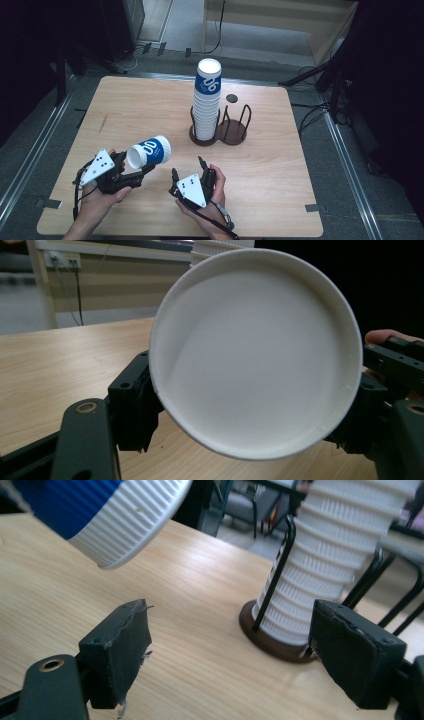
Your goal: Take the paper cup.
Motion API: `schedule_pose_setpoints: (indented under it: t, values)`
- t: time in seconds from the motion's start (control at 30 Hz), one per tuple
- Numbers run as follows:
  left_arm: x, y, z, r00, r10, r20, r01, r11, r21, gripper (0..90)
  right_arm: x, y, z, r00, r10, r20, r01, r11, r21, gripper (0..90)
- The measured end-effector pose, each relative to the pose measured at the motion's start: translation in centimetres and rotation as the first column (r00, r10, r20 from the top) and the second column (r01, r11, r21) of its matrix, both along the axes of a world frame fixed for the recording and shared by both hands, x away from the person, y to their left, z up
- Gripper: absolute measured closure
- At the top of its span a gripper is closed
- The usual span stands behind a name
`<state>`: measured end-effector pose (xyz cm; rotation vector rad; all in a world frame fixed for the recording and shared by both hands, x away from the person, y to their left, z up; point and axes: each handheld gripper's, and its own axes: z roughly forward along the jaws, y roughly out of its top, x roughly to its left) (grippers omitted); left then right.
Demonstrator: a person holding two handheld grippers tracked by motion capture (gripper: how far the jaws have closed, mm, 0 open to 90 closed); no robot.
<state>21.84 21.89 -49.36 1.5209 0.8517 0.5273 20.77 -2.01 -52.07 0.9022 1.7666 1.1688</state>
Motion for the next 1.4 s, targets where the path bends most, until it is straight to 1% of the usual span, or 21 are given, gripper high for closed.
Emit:
schedule_pose_setpoints:
  t: [0.03, 0.1, 0.17, 0.23, 0.33, 0.4, 0.5, 0.6, 0.67, 0.7, 0.77, 0.83, 0.9, 0.93, 1.0, 1.07, 1.13, 1.2, 1.23, 1.33, 1.4]
  values:
    - [0.0, 0.1, 0.0, 1.0, 0.004, 0.004, -0.004, 0.9999, -0.01, 27.6, 0.0, 0.0, 0.2, 0.9997, -0.005, -0.024, 0.005, 1.0, 0.027, 17.1]
    - [0.0, 0.2, -0.2, 0.9996, 0.012, 0.025, -0.01, 0.9988, -0.049, 27.6, 0.1, 0.2, 0.5, 0.9984, -0.006, -0.056, 0.01, 0.998, 0.065, 17.0]
    - [0.0, 0.4, -0.2, 0.9992, 0.028, 0.028, -0.026, 0.9976, -0.064, 27.6, 0.0, 0.4, 0.9, 0.9958, 0.0, -0.091, 0.01, 0.993, 0.115, 15.9]
    - [0.0, 0.7, -0.2, 0.9985, 0.044, 0.032, -0.041, 0.997, -0.066, 27.6, 0.1, 0.7, 1.3, 0.99, 0.017, -0.14, 0.007, 0.986, 0.168, 12.3]
    - [0.1, 1.0, -0.2, 0.9976, 0.059, 0.036, -0.056, 0.9957, -0.073, 27.6, 0.5, 1.0, 1.9, 0.9796, 0.039, -0.197, 0.01, 0.97, 0.242, 4.7]
    - [0.2, 1.1, -0.3, 0.9972, 0.063, 0.041, -0.059, 0.9946, -0.085, 27.6, 0.6, 1.3, 2.2, 0.9755, 0.044, -0.216, 0.018, 0.961, 0.274, 3.0]
    - [0.3, 1.2, -0.5, 0.9965, 0.068, 0.05, -0.063, 0.994, -0.089, 27.6, 0.7, 1.8, 2.6, 0.9739, 0.039, -0.224, 0.032, 0.952, 0.304, 3.1]
    - [0.4, 1.1, -0.6, 0.9962, 0.068, 0.055, -0.062, 0.9931, -0.099, 27.6, 0.9, 1.9, 3.0, 0.9695, 0.037, -0.242, 0.054, 0.932, 0.359, 4.0]
    - [0.4, 1.0, -0.6, 0.9958, 0.069, 0.06, -0.063, 0.9929, -0.101, 27.6, 1.0, 1.9, 3.2, 0.9651, 0.027, -0.261, 0.081, 0.914, 0.397, 4.7]
    - [0.4, 0.9, -0.7, 0.9957, 0.069, 0.062, -0.062, 0.9931, -0.099, 27.6, 1.1, 1.8, 3.3, 0.9626, 0.027, -0.27, 0.092, 0.903, 0.42, 5.0]
    - [0.4, 0.8, -0.7, 0.9959, 0.065, 0.062, -0.059, 0.9932, -0.1, 27.6, 1.2, 1.8, 3.4, 0.9549, 0.028, -0.296, 0.118, 0.877, 0.465, 5.3]
    - [0.4, 0.7, -0.8, 0.996, 0.063, 0.064, -0.057, 0.9933, -0.101, 27.6, 1.4, 1.9, 3.4, 0.9464, 0.034, -0.321, 0.138, 0.857, 0.497, 5.7]
    - [0.4, 0.7, -0.8, 0.9956, 0.063, 0.069, -0.056, 0.9933, -0.101, 27.6, 1.5, 2.0, 3.5, 0.9413, 0.041, -0.335, 0.151, 0.837, 0.527, 5.8]
    - [0.4, 0.6, -0.8, 0.9957, 0.063, 0.067, -0.056, 0.9925, -0.108, 27.6, 1.5, 2.1, 3.5, 0.9389, 0.041, -0.342, 0.163, 0.822, 0.545, 6.0]
    - [0.4, 0.5, -0.8, 0.9955, 0.064, 0.069, -0.055, 0.9906, -0.125, 27.6, 1.5, 2.1, 3.6, 0.9334, 0.044, -0.356, 0.182, 0.796, 0.577, 6.1]
    - [0.2, 0.5, -0.7, 0.995, 0.067, 0.074, -0.057, 0.9913, -0.118, 27.6, 1.7, 2.2, 3.6, 0.9273, 0.044, -0.372, 0.207, 0.768, 0.606, 6.3]
    - [0.1, 0.5, -0.8, 0.9945, 0.071, 0.077, -0.061, 0.991, -0.119, 27.7, 1.9, 2.3, 3.6, 0.9177, 0.059, -0.393, 0.228, 0.732, 0.642, 6.4]
    - [0.1, 0.5, -0.9, 0.9936, 0.078, 0.083, -0.068, 0.9911, -0.115, 27.7, 1.9, 2.4, 3.6, 0.9085, 0.078, -0.41, 0.243, 0.701, 0.67, 6.4]
    - [0.1, 0.6, -0.9, 0.9935, 0.079, 0.082, -0.069, 0.9911, -0.114, 27.7, 1.9, 2.5, 3.7, 0.9053, 0.087, -0.416, 0.246, 0.691, 0.68, 6.5]
    - [0.1, 0.7, -1.1, 0.993, 0.088, 0.079, -0.078, 0.9907, -0.111, 27.7, 1.8, 2.5, 3.8, 0.8979, 0.106, -0.427, 0.256, 0.664, 0.703, 6.6]
    - [0.1, 0.8, -1.1, 0.9925, 0.094, 0.078, -0.085, 0.9901, -0.112, 27.7, 1.8, 2.5, 3.9, 0.89, 0.121, -0.44, 0.268, 0.64, 0.72, 6.6]
